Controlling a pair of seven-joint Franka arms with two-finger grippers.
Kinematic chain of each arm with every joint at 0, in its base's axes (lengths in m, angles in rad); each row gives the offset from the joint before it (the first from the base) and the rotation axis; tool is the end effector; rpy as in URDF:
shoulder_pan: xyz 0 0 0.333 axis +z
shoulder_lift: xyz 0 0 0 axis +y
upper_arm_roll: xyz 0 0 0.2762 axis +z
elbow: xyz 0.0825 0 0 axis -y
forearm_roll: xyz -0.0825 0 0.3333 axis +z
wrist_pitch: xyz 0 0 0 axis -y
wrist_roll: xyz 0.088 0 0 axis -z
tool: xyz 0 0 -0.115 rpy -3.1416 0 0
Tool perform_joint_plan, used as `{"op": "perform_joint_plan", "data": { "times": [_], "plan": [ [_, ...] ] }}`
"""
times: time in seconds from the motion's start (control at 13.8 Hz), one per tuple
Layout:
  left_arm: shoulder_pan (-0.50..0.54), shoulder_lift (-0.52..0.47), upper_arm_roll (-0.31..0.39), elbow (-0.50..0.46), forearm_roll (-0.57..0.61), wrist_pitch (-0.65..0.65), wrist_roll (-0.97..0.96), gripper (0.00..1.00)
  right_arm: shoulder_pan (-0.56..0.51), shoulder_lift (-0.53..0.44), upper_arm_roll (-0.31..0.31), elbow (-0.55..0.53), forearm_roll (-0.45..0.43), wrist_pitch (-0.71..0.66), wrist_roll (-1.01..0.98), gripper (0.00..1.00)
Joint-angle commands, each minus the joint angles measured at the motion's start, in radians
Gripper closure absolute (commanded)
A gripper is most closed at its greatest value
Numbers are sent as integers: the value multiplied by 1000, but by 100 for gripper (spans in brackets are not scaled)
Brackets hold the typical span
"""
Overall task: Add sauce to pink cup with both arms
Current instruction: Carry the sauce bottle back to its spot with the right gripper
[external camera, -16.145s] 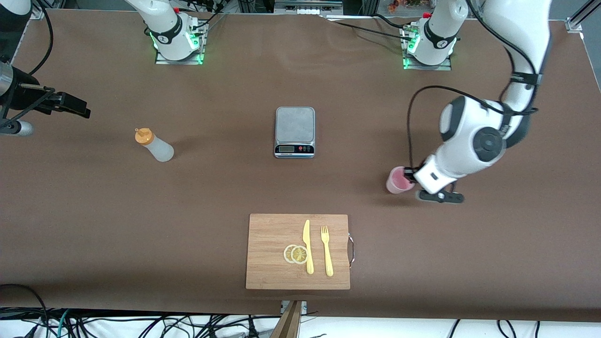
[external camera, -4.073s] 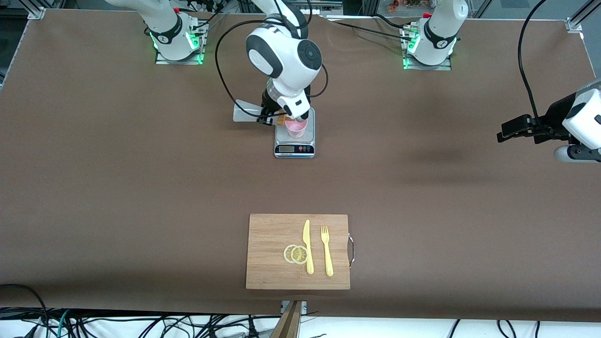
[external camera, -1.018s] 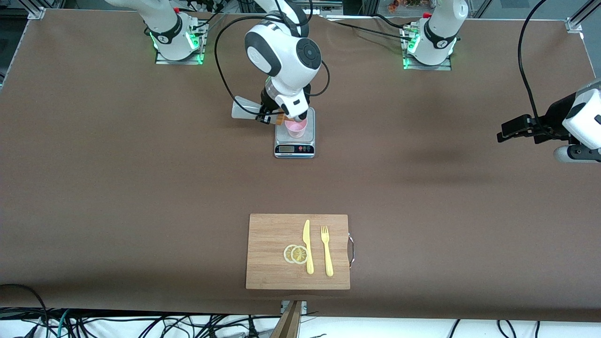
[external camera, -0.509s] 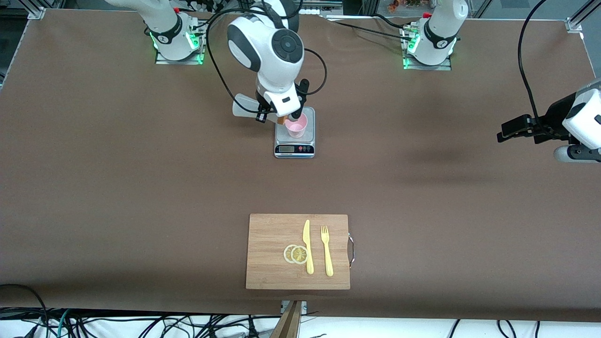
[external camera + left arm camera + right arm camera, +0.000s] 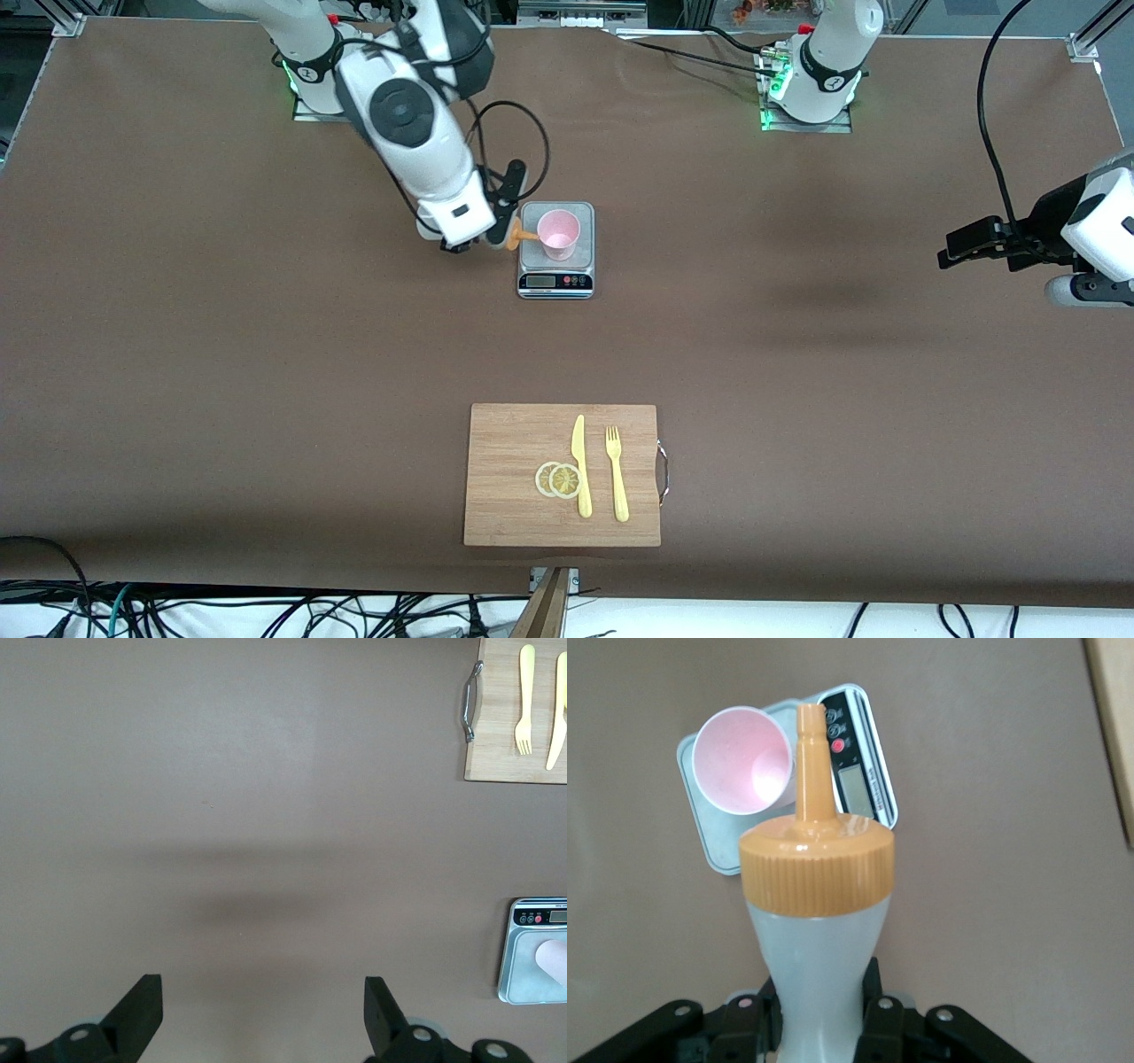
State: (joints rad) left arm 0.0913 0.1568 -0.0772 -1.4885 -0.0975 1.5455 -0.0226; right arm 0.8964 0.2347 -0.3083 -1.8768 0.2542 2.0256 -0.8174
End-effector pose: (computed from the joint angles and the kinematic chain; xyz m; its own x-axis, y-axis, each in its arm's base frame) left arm 0.5393 -0.0009 0.5281 0.9943 0.0338 -0.1015 0.0446 -0.9933 0.1068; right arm 0.4457 0.3249 0.3659 0.2804 0.9584 0.0538 0.9499 -0.2689 -0.1592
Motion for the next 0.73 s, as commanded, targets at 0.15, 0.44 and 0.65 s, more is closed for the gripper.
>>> {"op": "perform_joint_plan", "data": {
  "times": [0.15,0.44,0.65],
  "plan": [
    [1,12,-1,27,10,-21,20,0,-8,-23,-142,-25,247,8,-268,82],
    [1,12,-1,27,10,-21,20,0,-141,0,-167,-16,445,-30,-527,82],
    [-1,12,-1,27,10,-21,20,0,-266,35,-167,-15,601,-111,-711,82]
  ]
}}
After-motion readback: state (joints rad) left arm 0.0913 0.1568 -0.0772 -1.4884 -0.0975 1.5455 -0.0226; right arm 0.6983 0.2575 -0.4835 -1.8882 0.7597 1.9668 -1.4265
